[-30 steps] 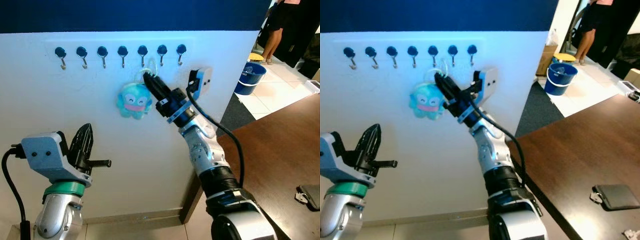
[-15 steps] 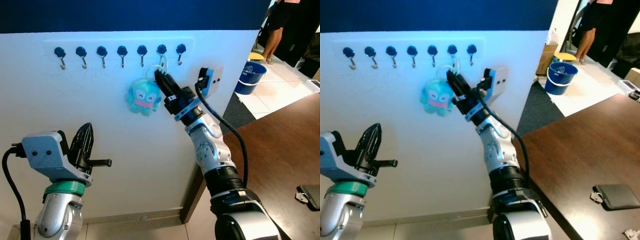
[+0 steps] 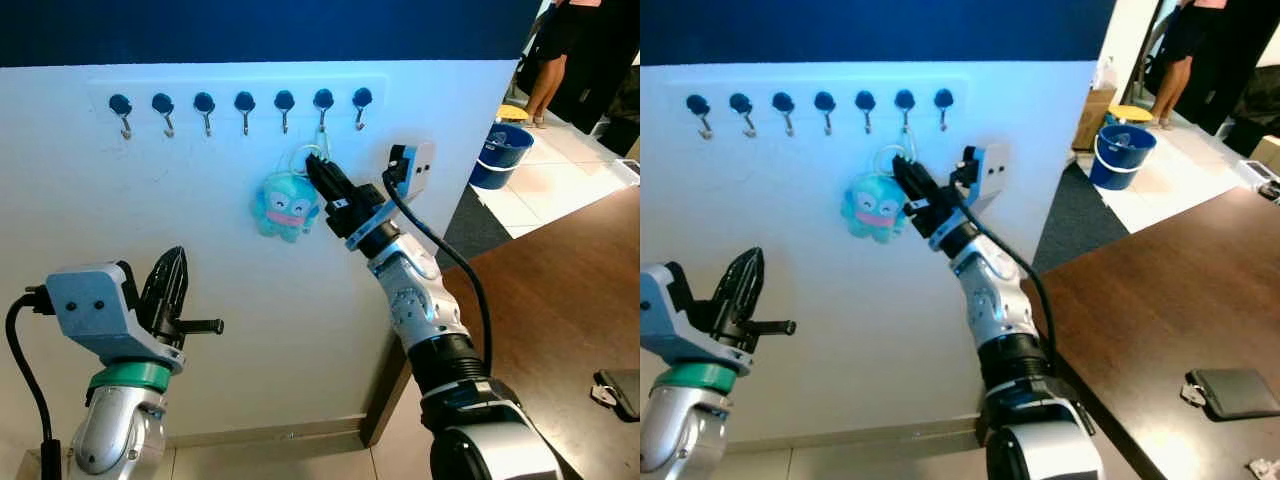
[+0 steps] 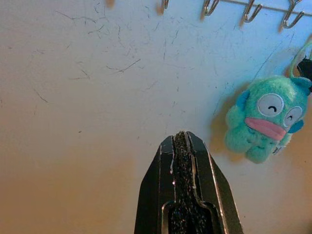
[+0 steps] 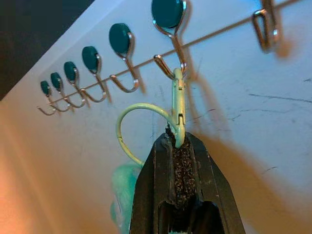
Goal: Hang keys on a hook
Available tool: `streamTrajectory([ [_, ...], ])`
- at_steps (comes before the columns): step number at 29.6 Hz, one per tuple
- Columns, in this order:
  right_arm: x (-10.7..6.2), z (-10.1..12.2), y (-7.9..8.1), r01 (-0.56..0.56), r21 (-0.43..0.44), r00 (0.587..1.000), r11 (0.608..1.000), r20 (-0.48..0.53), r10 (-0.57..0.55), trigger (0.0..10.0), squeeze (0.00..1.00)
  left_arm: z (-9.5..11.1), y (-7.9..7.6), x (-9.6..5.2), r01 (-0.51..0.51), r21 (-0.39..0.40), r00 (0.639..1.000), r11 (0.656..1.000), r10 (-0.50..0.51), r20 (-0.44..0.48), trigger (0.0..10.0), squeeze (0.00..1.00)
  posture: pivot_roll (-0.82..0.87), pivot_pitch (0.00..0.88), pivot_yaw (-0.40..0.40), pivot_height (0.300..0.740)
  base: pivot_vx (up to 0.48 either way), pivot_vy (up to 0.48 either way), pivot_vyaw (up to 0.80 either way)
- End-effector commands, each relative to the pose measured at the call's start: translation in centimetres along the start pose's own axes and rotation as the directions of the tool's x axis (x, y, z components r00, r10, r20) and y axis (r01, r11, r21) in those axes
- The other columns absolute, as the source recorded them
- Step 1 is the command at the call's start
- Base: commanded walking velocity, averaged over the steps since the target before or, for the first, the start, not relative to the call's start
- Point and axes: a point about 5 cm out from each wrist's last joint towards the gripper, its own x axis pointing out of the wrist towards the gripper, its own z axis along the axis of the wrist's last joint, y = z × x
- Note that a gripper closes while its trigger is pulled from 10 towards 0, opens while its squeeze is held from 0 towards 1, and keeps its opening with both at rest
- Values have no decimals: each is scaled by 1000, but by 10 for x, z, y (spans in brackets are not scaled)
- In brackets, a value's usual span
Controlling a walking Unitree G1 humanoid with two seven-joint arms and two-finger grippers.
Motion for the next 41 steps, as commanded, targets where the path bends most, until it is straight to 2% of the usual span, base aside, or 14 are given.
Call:
streamTrajectory([
  [1,-6,-16,5,-31,26,996,999,-77,33,10000,0,-1,0,-2,9,1,1000,1000,-9,-13,10000,0,-24,128,88,740,0,0,0],
  [7,-7,-25,16,-115,42,985,993,-124,119,10000,0,-2,-1,-2,14,2,1000,1000,-14,-18,10000,0,-24,128,88,740,0,0,0],
  [14,-10,-33,19,-125,43,979,991,-158,130,10000,0,-2,-1,-2,16,2,1000,1000,-16,-19,10000,0,-24,128,88,740,0,0,0],
  [27,-29,-52,8,-7,-6,967,1000,-256,6,10000,0,-4,-2,-4,9,-1,1000,1000,-9,-26,10000,0,-22,133,85,740,0,0,0],
  [41,-32,-42,3,48,-22,981,999,-185,-52,10000,0,-3,-6,-4,36,-8,999,999,-37,-19,10000,0,-32,135,85,740,0,0,0],
])
